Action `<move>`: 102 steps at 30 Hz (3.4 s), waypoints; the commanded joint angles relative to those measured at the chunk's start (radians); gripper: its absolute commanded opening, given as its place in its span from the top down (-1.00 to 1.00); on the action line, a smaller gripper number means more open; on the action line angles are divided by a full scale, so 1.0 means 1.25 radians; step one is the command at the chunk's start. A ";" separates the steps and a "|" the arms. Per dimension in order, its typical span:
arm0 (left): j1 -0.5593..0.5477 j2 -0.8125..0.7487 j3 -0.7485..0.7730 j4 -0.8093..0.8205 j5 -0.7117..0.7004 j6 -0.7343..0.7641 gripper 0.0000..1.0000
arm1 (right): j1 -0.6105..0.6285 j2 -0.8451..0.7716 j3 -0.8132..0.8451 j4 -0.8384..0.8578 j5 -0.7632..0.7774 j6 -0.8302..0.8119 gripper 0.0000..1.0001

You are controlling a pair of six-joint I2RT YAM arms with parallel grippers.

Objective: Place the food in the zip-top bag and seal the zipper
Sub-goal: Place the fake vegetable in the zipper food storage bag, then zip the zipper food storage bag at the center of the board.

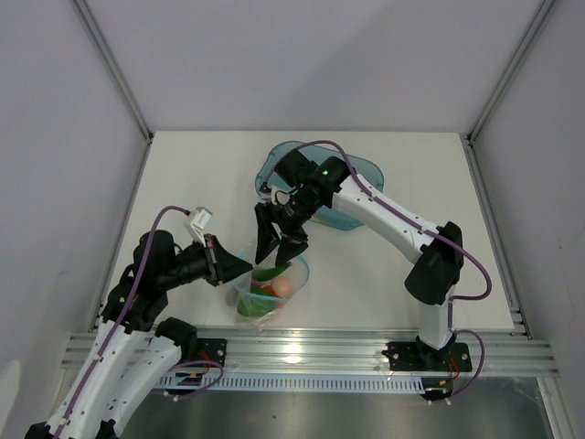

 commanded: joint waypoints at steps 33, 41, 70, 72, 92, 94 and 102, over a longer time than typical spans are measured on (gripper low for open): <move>0.003 0.033 0.066 0.034 0.180 0.022 0.99 | -0.088 -0.456 -0.492 0.557 0.396 -0.347 -0.72; 0.002 0.045 0.080 0.033 0.255 0.028 0.99 | -0.122 -0.495 -0.652 0.734 0.169 -0.555 -0.60; 0.002 0.102 0.020 0.038 0.299 0.007 0.99 | -0.109 -0.420 -0.640 0.951 -0.220 -0.594 -0.11; 0.002 0.102 0.018 0.044 0.302 0.005 0.99 | -0.105 -0.423 -0.634 0.945 -0.235 -0.595 -0.08; 0.002 0.105 0.009 0.056 0.315 -0.001 0.99 | -0.066 -0.395 -0.607 0.788 -0.313 -0.651 0.12; 0.002 0.107 0.010 0.056 0.317 -0.001 0.99 | -0.068 -0.396 -0.613 0.780 -0.324 -0.650 0.10; 0.002 0.108 0.010 0.055 0.320 -0.004 0.99 | -0.066 -0.391 -0.630 0.739 -0.373 -0.676 0.18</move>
